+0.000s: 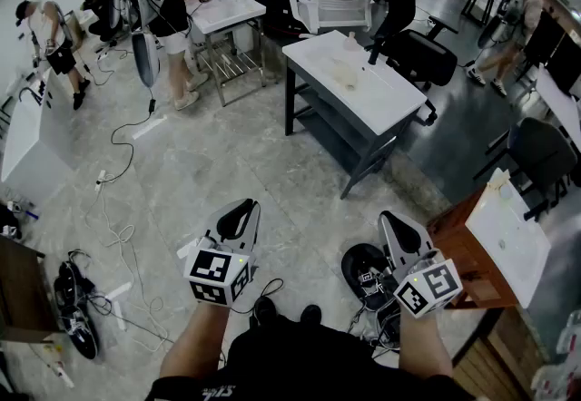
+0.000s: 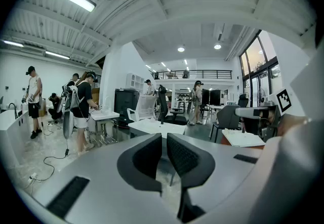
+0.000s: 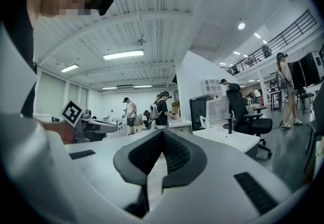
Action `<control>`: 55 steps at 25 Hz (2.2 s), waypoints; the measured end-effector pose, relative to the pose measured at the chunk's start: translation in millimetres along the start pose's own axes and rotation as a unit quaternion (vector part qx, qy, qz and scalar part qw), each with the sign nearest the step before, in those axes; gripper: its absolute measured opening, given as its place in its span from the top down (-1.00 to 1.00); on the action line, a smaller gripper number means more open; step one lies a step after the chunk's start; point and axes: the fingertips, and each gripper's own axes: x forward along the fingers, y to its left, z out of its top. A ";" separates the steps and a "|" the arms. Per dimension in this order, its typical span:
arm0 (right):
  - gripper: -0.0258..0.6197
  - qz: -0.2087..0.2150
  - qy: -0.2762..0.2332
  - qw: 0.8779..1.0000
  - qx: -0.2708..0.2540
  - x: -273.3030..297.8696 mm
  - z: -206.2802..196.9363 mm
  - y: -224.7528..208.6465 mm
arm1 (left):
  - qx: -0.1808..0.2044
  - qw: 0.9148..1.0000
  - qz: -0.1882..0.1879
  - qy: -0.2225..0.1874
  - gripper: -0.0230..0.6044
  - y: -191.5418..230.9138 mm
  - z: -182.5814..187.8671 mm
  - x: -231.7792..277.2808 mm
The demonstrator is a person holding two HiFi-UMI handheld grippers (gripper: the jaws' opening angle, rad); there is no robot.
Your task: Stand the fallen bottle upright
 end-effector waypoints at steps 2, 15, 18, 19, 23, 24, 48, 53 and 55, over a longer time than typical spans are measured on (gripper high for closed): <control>0.89 0.002 0.000 1.000 0.002 -4.5 -1.6 -5.3 | 0.001 1.000 -0.001 0.000 0.78 -9.0 0.3 2.7; 0.89 0.018 0.000 1.000 0.001 -45.6 -5.9 -25.3 | 0.005 1.000 0.003 -0.006 0.78 -65.5 -2.1 8.2; 0.89 0.023 -0.007 1.000 0.004 -56.0 -2.0 -29.5 | 0.008 1.000 0.004 -0.006 0.78 -77.1 -6.6 9.6; 0.89 0.028 -0.010 1.000 0.005 -58.5 -0.4 -29.3 | 0.009 1.000 0.004 -0.003 0.78 -79.4 -9.1 10.1; 0.88 0.038 -0.014 0.999 -0.003 -61.4 2.5 -28.5 | 0.013 1.000 0.008 0.008 0.78 -79.3 -16.1 13.4; 0.88 0.037 -0.014 0.999 -0.002 -59.3 2.4 -30.2 | 0.013 1.000 0.009 0.008 0.78 -77.3 -15.8 15.5; 0.88 -0.016 0.025 0.999 0.034 183.7 7.5 -163.9 | 0.008 1.000 -0.029 0.000 0.78 87.4 40.8 253.4; 0.88 -0.017 0.037 0.999 0.034 243.9 2.6 -176.2 | 0.005 1.000 -0.020 0.014 0.78 138.8 34.0 283.7; 0.88 -0.009 0.040 0.999 0.032 266.3 3.1 -173.4 | -0.002 1.000 -0.012 0.021 0.78 161.2 31.0 292.4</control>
